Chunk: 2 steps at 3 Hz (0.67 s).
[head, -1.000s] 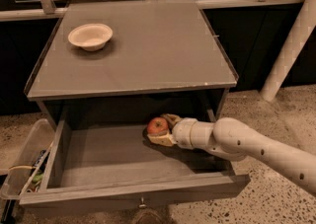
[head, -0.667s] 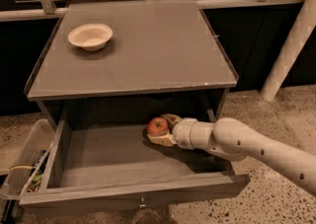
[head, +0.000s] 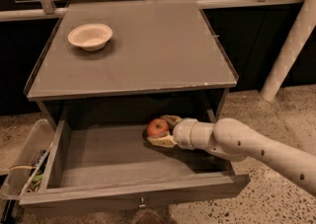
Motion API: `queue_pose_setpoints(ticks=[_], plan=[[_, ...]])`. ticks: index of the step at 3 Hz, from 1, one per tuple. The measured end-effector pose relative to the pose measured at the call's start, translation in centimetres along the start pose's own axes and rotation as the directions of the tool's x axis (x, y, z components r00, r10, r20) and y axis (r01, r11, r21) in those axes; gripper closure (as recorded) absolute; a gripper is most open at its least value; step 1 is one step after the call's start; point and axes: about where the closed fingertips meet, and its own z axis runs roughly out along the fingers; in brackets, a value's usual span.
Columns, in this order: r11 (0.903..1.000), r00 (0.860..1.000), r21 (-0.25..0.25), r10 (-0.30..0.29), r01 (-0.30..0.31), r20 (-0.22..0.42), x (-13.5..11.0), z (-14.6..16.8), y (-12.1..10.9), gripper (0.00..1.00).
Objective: Place apple into top drawer
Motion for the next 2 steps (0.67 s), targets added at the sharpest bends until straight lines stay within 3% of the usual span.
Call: queue_pose_setpoints(ticks=[1,2], plan=[[1.0,1.0,0.0,0.0,0.0,0.0,0.0,0.0,0.0,0.0],[1.0,1.0,0.0,0.0,0.0,0.0,0.0,0.01,0.01,0.0]])
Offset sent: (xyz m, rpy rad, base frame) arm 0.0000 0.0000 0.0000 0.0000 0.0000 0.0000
